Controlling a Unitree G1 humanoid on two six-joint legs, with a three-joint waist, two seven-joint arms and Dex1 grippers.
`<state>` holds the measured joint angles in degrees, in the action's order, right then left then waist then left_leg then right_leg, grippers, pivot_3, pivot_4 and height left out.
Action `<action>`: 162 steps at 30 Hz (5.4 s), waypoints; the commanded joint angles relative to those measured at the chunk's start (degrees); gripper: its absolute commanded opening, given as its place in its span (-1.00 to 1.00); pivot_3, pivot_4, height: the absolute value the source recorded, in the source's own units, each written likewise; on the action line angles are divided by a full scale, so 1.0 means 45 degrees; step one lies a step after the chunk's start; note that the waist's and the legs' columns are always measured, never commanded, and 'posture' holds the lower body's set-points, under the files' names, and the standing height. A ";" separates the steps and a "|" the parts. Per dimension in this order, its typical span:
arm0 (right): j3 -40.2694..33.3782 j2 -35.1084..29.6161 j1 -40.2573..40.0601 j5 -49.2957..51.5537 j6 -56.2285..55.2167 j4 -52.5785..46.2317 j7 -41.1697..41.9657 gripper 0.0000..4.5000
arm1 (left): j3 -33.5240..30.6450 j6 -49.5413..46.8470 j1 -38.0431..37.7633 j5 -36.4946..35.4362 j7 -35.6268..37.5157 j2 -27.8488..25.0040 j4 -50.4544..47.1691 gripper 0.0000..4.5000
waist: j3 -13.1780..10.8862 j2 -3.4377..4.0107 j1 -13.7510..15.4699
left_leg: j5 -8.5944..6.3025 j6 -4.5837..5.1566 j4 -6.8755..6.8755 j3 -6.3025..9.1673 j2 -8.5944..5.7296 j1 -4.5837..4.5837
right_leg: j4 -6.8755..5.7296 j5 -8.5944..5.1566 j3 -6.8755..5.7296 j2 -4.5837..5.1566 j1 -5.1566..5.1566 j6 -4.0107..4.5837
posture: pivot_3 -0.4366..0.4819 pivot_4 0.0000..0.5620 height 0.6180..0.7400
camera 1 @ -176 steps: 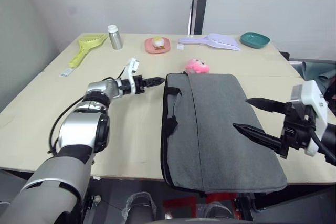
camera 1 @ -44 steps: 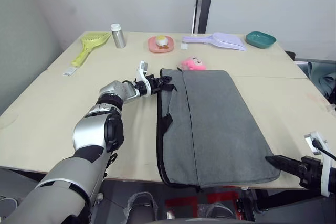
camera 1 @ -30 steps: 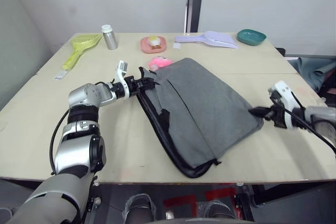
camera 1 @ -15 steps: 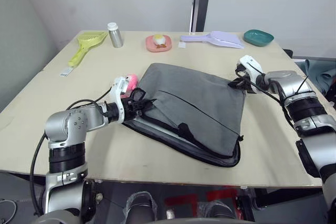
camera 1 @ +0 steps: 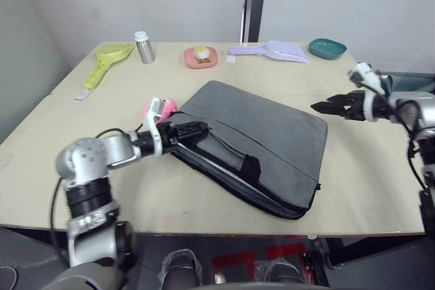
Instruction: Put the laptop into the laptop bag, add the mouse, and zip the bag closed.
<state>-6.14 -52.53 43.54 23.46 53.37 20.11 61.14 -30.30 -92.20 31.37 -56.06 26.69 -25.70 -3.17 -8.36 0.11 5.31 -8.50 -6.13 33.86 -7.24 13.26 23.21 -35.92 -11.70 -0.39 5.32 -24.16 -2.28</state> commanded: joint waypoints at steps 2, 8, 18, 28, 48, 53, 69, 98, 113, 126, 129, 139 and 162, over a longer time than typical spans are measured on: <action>-0.2305 -0.1013 -0.1773 0.2255 0.2425 -0.4010 0.0260 1.00 | 0.0456 -0.0066 -0.1738 -0.2000 0.2550 -0.3401 -0.0128 0.74 | 0.0003 0.0005 0.0018 | 0.0000 -0.0007 -0.0052 -0.0019 0.0011 0.0000 | 0.0034 -0.0009 0.0001 -0.0010 -0.0018 -0.0004 | -0.05 -0.47 1.00; -0.5909 -0.0453 -0.5023 0.5086 0.5335 -0.8319 -0.0612 1.00 | 0.1533 0.1897 -0.2151 -0.0688 0.5577 -0.5986 0.2166 0.74 | 0.0003 0.0003 0.0389 | -0.0004 -0.0012 -0.0062 -0.0042 0.0004 -0.0027 | 0.0074 -0.0010 0.0019 0.0007 0.0016 -0.0002 | -0.05 -0.47 1.00; -0.9821 0.3778 -0.9404 0.9100 0.8694 -1.2959 -0.3834 1.00 | 0.5097 0.4946 0.2845 0.3162 0.7423 -0.5040 0.9332 0.74 | 0.0044 0.0016 0.0722 | -0.0038 -0.0134 -0.0069 -0.0074 -0.0008 -0.0117 | 0.0037 0.0003 0.0060 0.0025 0.0061 -0.0017 | -0.05 -0.47 1.00; -1.1393 0.4310 -1.3609 1.3046 0.6471 -1.3952 -0.5910 1.00 | 0.6732 0.7534 0.5207 0.6135 0.8633 -0.3076 1.3716 0.74 | 0.0046 0.0019 0.0709 | -0.0033 -0.0188 -0.0152 -0.0068 -0.0007 -0.0109 | 0.0091 0.0001 0.0058 0.0027 0.0052 -0.0106 | -0.05 -0.47 1.00; -0.6248 0.3807 -1.5765 1.3236 0.2131 -1.0857 -0.8855 1.00 | 0.5643 0.8408 0.6031 0.7801 0.9286 -0.2202 1.5261 -0.99 | 0.0051 0.0025 0.0718 | -0.0042 -0.0210 -0.0265 -0.0040 -0.0047 -0.0245 | 0.0190 -0.0046 0.0015 0.0081 0.0225 -0.0245 | -0.05 -0.47 1.00; -0.6121 0.3371 -1.5733 1.3173 0.1979 -1.0358 -0.8315 1.00 | 0.5398 0.8121 0.5891 0.7711 0.9253 -0.2409 1.4985 -0.99 | 0.0050 0.0025 0.0698 | -0.0042 -0.0212 -0.0275 -0.0036 -0.0047 -0.0242 | 0.0197 -0.0048 0.0009 0.0076 0.0225 -0.0243 | -0.05 -0.47 1.00; -0.4315 0.2818 -1.3538 1.1868 0.1752 -0.8816 -0.7409 -0.42 | 0.4909 0.6318 0.4583 0.6973 0.9321 -0.2763 1.2027 -1.00 | 0.0049 0.0026 0.0528 | -0.0042 -0.0215 -0.0277 -0.0035 -0.0040 -0.0236 | 0.0202 -0.0054 0.0004 0.0067 0.0226 -0.0229 | -0.05 -0.47 1.00; 0.1556 -0.0650 -0.4293 0.3211 -0.0626 -0.2928 -0.0335 -0.99 | -0.0826 -0.0053 -0.2839 0.1926 0.4074 -0.1779 0.1615 -1.00 | 0.0045 0.0027 0.0172 | 0.0026 -0.0071 -0.0161 0.0002 -0.0013 -0.0058 | 0.0119 -0.0055 -0.0029 0.0040 0.0085 -0.0165 | -0.05 -0.47 1.00; -0.0064 -0.0648 -0.6647 0.3204 -0.0828 -0.4334 0.0068 -0.99 | 0.0765 0.1656 -0.1278 0.2034 0.4066 -0.2354 0.3821 -1.00 | 0.0049 0.0022 0.0167 | 0.0026 -0.0051 -0.0104 -0.0013 -0.0014 -0.0073 | 0.0080 -0.0039 -0.0014 0.0040 0.0091 -0.0136 | -0.05 -0.47 1.00; 0.0190 -0.0520 -0.6365 0.2911 -0.1318 -0.3327 0.0614 -0.26 | 0.1351 0.2879 -0.2121 0.2048 0.5086 -0.3408 0.3814 -0.56 | 0.0049 0.0022 0.0006 | 0.0024 -0.0048 -0.0108 -0.0020 -0.0008 -0.0079 | 0.0078 -0.0038 -0.0016 0.0036 0.0086 -0.0135 | -0.05 -0.47 1.00; -0.0153 -0.0846 -0.6448 0.2908 -0.1214 -0.3113 0.0839 0.22 | 0.0783 0.2902 -0.1855 0.1824 0.5030 -0.3591 0.4377 -0.05 | 0.0049 0.0022 0.0024 | 0.0025 -0.0048 -0.0109 -0.0019 -0.0008 -0.0082 | 0.0073 -0.0039 -0.0015 0.0036 0.0086 -0.0135 | -0.05 -0.47 1.00; -0.3918 -0.2829 -0.7192 0.3810 -0.0494 -0.3767 0.1163 1.00 | -0.0130 0.5646 -0.5099 0.1761 0.9345 -0.8127 0.1275 0.98 | 0.0040 0.0006 -0.0017 | 0.0017 -0.0042 -0.0162 -0.0057 0.0007 -0.0063 | 0.0120 -0.0044 0.0002 0.0021 0.0043 -0.0130 | -0.05 -0.47 1.00; 0.1481 0.2032 -0.4743 0.2236 -0.3969 -0.6539 -0.0287 0.89 | -0.0412 1.0835 -0.5967 0.0352 1.1607 -0.7721 -0.5188 1.00 | 0.0051 -0.0001 -0.0088 | -0.0042 -0.0141 -0.0151 -0.0151 0.0011 -0.0173 | 0.0035 -0.0046 0.0086 0.0024 0.0047 -0.0132 | -0.05 -0.47 1.00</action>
<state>-1.00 -44.12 21.34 35.23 38.09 -11.18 58.35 -30.64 -44.50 5.43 -54.48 78.64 -60.68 -26.05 -8.13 0.11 4.92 -8.69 -6.76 33.18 -7.92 13.32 22.42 -35.77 -11.91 0.01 5.42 -23.95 -2.88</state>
